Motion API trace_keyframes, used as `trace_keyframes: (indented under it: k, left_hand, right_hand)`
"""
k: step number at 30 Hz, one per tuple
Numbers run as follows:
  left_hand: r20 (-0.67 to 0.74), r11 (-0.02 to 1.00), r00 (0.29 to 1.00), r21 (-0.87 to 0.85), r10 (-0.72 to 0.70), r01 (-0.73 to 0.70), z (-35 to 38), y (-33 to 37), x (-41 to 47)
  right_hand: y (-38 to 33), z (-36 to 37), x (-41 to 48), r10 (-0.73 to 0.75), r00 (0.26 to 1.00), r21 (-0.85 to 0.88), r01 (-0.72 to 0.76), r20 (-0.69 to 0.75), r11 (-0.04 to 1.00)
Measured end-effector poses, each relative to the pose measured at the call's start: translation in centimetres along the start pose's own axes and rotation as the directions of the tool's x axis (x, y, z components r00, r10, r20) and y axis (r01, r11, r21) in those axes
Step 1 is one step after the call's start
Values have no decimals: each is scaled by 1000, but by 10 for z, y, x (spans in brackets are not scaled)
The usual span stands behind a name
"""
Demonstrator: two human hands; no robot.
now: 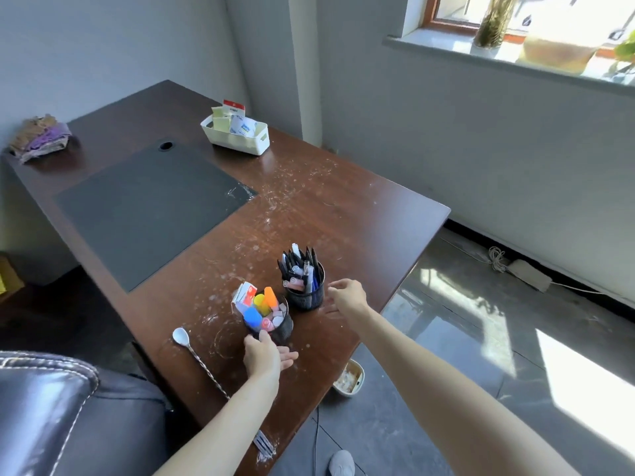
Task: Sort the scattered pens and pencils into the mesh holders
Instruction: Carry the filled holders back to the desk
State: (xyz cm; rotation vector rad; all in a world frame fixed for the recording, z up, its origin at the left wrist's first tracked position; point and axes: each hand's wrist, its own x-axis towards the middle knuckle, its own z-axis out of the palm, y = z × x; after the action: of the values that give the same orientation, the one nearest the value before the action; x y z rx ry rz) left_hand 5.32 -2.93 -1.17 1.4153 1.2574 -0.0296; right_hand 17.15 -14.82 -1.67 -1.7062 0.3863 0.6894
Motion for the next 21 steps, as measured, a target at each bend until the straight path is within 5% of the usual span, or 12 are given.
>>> trace_keyframes:
  k: [5, 14, 21]
  left_hand:
    - [163, 989, 983, 132, -89, 68, 50, -19, -55]
    - [572, 816, 818, 501, -61, -289, 213, -87, -194]
    - [745, 618, 603, 623, -284, -480, 332, -191, -292]
  right_hand:
    - [32, -67, -24, 3, 999, 34, -2, -36, 999]
    - [155, -286, -95, 161, 960, 254, -101, -229, 962]
    - [314, -439, -162, 445, 759, 499, -185, -474, 847]
